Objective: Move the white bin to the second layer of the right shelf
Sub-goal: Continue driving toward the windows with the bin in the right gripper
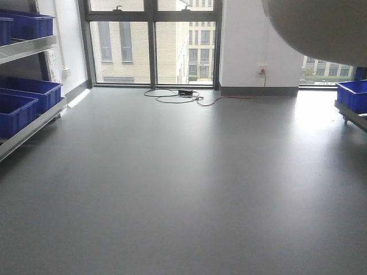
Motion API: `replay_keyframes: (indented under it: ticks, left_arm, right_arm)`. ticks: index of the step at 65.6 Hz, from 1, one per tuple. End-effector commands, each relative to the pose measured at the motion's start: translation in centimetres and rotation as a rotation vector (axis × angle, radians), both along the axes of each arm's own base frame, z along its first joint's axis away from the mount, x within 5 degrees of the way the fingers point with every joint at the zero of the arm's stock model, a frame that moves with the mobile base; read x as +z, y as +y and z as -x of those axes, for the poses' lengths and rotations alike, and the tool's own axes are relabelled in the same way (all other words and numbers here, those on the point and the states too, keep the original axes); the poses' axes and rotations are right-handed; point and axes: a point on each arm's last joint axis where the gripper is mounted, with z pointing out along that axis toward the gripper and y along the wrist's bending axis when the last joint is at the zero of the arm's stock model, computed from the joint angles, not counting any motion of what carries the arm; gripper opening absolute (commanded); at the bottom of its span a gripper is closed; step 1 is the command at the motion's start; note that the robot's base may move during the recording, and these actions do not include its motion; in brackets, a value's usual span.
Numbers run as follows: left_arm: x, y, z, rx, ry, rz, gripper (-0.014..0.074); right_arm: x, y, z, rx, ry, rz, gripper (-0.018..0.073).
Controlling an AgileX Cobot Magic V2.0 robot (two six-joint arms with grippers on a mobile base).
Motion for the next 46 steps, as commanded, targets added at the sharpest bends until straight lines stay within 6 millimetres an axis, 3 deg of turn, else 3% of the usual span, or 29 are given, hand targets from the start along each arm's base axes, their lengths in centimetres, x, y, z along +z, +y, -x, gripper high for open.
replay_keyframes:
  ticks: [1,46]
  left_arm:
    - [-0.38,-0.04,-0.07,-0.006,-0.063,0.009,0.0085]
    - [-0.38,-0.04,-0.07,-0.006,-0.063,0.009,0.0085]
  right_arm:
    - [1.83,-0.07,-0.16,-0.011,-0.121,-0.04,0.0053]
    - [1.83,-0.07,-0.16,-0.011,-0.121,-0.04,0.0053]
